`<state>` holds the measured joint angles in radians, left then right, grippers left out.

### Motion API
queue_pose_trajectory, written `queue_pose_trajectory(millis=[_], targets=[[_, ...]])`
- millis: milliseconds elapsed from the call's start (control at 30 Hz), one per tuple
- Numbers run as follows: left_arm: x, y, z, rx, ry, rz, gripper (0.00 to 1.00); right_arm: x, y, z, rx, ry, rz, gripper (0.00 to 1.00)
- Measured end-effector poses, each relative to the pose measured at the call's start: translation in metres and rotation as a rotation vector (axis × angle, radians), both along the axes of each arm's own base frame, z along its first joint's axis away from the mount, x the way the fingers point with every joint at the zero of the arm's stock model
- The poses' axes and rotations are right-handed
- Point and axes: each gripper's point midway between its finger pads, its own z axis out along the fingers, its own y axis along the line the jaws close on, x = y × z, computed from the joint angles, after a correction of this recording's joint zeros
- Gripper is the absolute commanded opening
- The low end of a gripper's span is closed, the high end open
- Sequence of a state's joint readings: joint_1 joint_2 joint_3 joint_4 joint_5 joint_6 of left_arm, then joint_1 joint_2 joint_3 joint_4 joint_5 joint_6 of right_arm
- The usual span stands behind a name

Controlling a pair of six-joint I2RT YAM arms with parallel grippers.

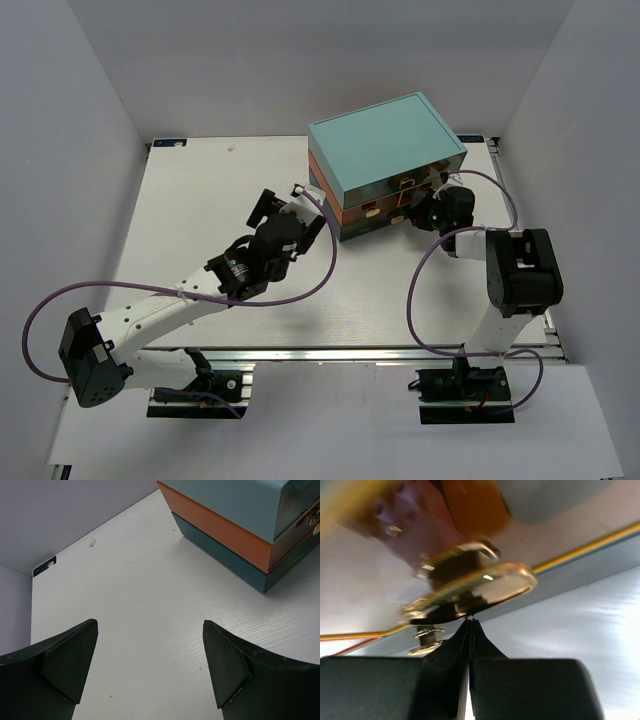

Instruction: Sort the legos into containers by color

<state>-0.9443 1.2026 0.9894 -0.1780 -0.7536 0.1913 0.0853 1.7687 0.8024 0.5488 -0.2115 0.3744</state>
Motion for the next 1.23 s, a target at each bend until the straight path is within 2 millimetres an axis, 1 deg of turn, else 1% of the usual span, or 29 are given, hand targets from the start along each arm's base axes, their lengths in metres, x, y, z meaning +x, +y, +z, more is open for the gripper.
queue_pose_trajectory(millis=[100,167,233,300,333,367,400,433,467,500,533,633,733,800,867,967,1067,1100,1167,1233], targets=[[0.000,0.000,0.000,0.003,-0.001,0.001,0.95,-0.001,0.003,-0.009,0.027,0.030,-0.003,0.00],[0.002,0.002,0.000,0.003,-0.001,0.009,0.95,-0.002,0.004,-0.011,0.038,0.038,-0.001,0.00],[0.002,0.002,0.000,0.003,-0.001,0.009,0.96,-0.003,0.005,-0.009,0.038,0.033,0.005,0.00],[0.003,0.003,-0.001,0.002,0.001,0.013,0.96,-0.009,0.003,-0.005,0.015,0.021,0.018,0.00],[0.004,0.003,-0.001,0.001,0.003,0.012,0.96,-0.013,0.002,0.000,0.000,0.012,0.028,0.02],[0.004,0.003,-0.002,-0.001,0.005,0.011,0.96,-0.018,0.001,0.005,-0.020,0.003,0.040,0.13],[0.005,0.003,-0.003,-0.003,0.007,0.011,0.97,-0.024,0.000,0.014,-0.045,-0.007,0.058,0.35],[0.006,0.003,-0.004,-0.004,0.011,0.011,0.97,-0.028,0.000,0.025,-0.064,-0.026,0.075,0.44],[0.006,0.002,-0.006,-0.004,0.016,0.008,0.98,-0.033,0.000,0.038,-0.093,-0.051,0.108,0.56],[0.006,0.000,-0.008,-0.005,0.024,0.002,0.98,-0.040,0.000,0.050,-0.122,-0.066,0.140,0.77],[0.007,-0.001,-0.011,-0.002,0.032,-0.004,0.98,-0.045,0.001,0.062,-0.142,-0.078,0.168,0.89],[0.007,-0.005,-0.017,-0.005,0.054,-0.025,0.98,-0.061,0.003,0.104,-0.202,-0.155,0.242,0.89],[0.007,-0.010,-0.021,-0.021,0.075,-0.055,0.98,-0.084,0.002,0.131,-0.224,-0.198,0.267,0.89],[0.006,-0.013,-0.025,-0.034,0.092,-0.075,0.98,-0.094,0.001,0.138,-0.224,-0.208,0.267,0.89],[0.005,-0.020,-0.030,-0.049,0.115,-0.100,0.98,-0.106,0.001,0.140,-0.220,-0.203,0.271,0.89],[0.005,-0.035,-0.045,-0.058,0.181,-0.150,0.98,-0.120,0.001,0.146,-0.208,-0.199,0.273,0.89],[0.003,-0.046,-0.060,-0.065,0.260,-0.204,0.98,-0.132,0.002,0.160,-0.192,-0.228,0.268,0.89],[0.000,-0.045,-0.065,-0.065,0.289,-0.219,0.98,-0.135,0.002,0.168,-0.187,-0.252,0.265,0.89],[-0.004,-0.041,-0.070,-0.080,0.312,-0.238,0.98,-0.142,0.003,0.176,-0.181,-0.293,0.264,0.89],[-0.012,-0.028,-0.075,-0.098,0.326,-0.244,0.98,-0.150,0.003,0.174,-0.179,-0.318,0.269,0.90]])
